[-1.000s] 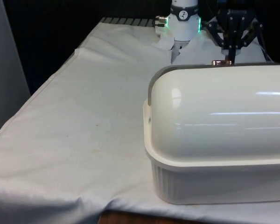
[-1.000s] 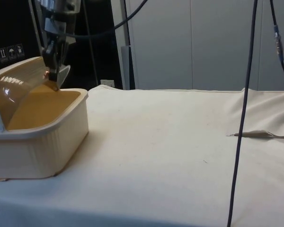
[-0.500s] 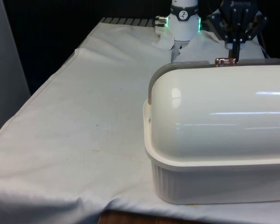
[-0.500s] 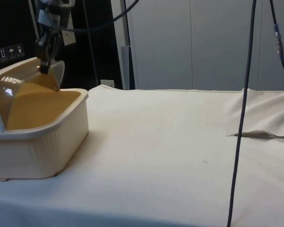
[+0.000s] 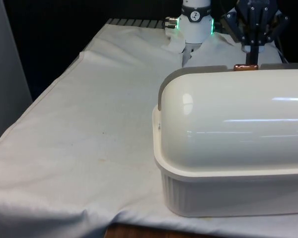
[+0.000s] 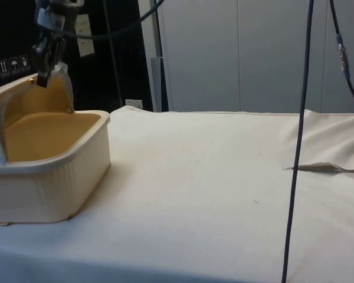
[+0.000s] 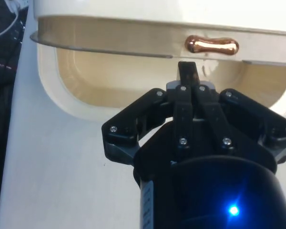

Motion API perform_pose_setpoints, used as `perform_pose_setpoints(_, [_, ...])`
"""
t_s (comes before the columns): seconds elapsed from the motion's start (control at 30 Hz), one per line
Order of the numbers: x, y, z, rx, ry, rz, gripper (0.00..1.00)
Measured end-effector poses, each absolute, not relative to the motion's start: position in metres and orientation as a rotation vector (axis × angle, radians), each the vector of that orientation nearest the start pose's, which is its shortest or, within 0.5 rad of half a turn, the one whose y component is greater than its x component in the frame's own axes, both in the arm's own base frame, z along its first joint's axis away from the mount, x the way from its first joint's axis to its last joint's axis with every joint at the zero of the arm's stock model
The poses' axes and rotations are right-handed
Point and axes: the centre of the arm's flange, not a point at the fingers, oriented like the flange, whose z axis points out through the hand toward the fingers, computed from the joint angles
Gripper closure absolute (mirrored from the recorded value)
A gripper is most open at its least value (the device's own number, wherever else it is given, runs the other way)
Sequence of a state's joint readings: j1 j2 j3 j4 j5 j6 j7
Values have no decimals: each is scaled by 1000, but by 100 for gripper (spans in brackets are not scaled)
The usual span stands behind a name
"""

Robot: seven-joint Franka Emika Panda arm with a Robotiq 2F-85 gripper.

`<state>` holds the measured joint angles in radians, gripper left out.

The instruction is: Open the lid, then close it.

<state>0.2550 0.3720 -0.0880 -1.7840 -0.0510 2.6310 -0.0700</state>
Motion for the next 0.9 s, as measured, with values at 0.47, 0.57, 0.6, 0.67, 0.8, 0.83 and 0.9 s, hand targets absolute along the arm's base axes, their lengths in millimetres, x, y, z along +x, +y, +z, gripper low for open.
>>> perform_pose_setpoints(0.47, [684,122,424,-3042,-448,-832,100])
perform_pose_setpoints(0.57, [684,122,431,-3038,-449,-846,100])
perform_pose_setpoints(0.6, [683,123,435,-3036,-451,-853,100])
perform_pose_setpoints(0.67, [683,123,440,-3034,-456,-863,100])
perform_pose_setpoints(0.8, [684,124,453,-3031,-461,-883,100])
perform_pose_setpoints(0.83, [685,124,455,-3030,-461,-887,100])
perform_pose_setpoints(0.9, [685,124,461,-3028,-464,-900,100])
